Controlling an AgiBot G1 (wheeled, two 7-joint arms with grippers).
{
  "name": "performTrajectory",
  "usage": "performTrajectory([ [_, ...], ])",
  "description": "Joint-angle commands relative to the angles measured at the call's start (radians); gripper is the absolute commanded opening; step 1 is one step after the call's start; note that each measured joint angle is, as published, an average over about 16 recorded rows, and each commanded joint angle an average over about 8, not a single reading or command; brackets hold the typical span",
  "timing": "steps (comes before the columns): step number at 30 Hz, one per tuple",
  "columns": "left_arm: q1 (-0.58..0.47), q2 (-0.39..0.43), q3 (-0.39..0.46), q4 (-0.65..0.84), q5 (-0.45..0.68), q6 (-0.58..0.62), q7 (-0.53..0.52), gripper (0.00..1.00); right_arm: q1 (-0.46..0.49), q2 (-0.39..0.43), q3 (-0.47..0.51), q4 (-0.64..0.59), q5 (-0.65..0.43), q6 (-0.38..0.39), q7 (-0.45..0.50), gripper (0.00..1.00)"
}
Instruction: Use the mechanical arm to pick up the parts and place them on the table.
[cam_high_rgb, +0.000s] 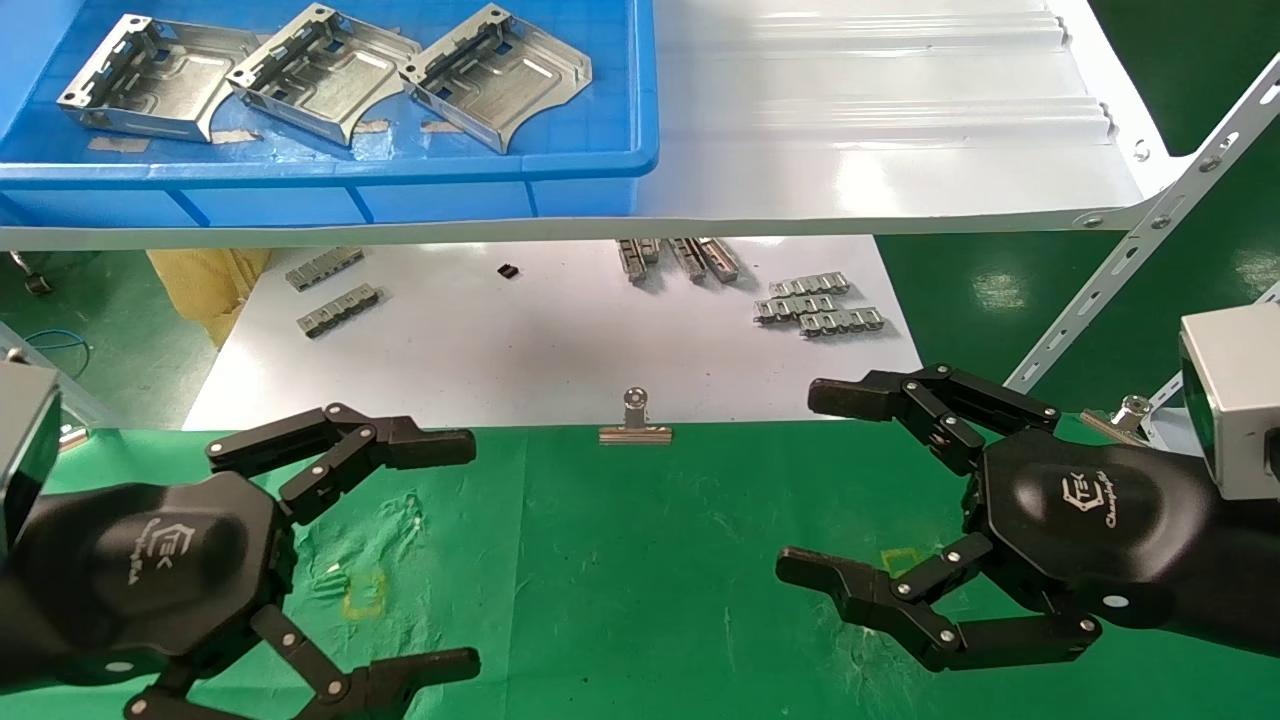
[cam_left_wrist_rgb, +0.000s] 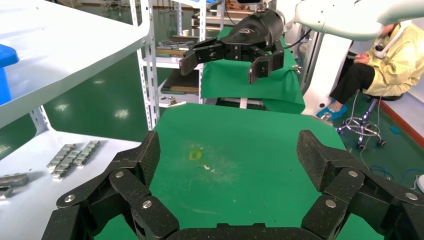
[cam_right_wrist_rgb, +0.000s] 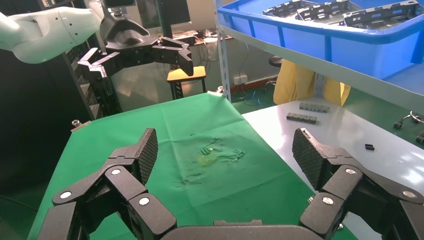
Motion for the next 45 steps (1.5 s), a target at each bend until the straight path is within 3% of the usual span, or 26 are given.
performTrajectory([
  [1, 0.0, 0.0, 0.0, 0.0, 0.0, 0.0, 0.0, 1.0, 0.0, 0.0, 0.0, 0.0, 0.0, 0.0, 0.0, 0.29],
  [3, 0.0, 0.0, 0.0, 0.0, 0.0, 0.0, 0.0, 1.0, 0.0, 0.0, 0.0, 0.0, 0.0, 0.0, 0.0, 0.04],
  [4, 0.0, 0.0, 0.0, 0.0, 0.0, 0.0, 0.0, 1.0, 0.0, 0.0, 0.0, 0.0, 0.0, 0.0, 0.0, 0.0],
  [14, -0.006, 0.01, -0.002, 0.006, 0.0, -0.022, -0.004, 1.0, 0.0, 0.0, 0.0, 0.0, 0.0, 0.0, 0.0, 0.0],
  [24, -0.099, 0.107, 0.002, 0.054, 0.057, -0.185, -0.012, 1.0, 0.0, 0.0, 0.0, 0.0, 0.0, 0.0, 0.0, 0.0],
  [35, -0.364, 0.266, 0.059, 0.298, 0.21, -0.336, 0.008, 1.0, 0.0, 0.0, 0.0, 0.0, 0.0, 0.0, 0.0, 0.0],
  [45, -0.673, 0.394, 0.181, 0.646, 0.431, -0.362, 0.059, 1.0, 0.0, 0.0, 0.0, 0.0, 0.0, 0.0, 0.0, 0.0],
])
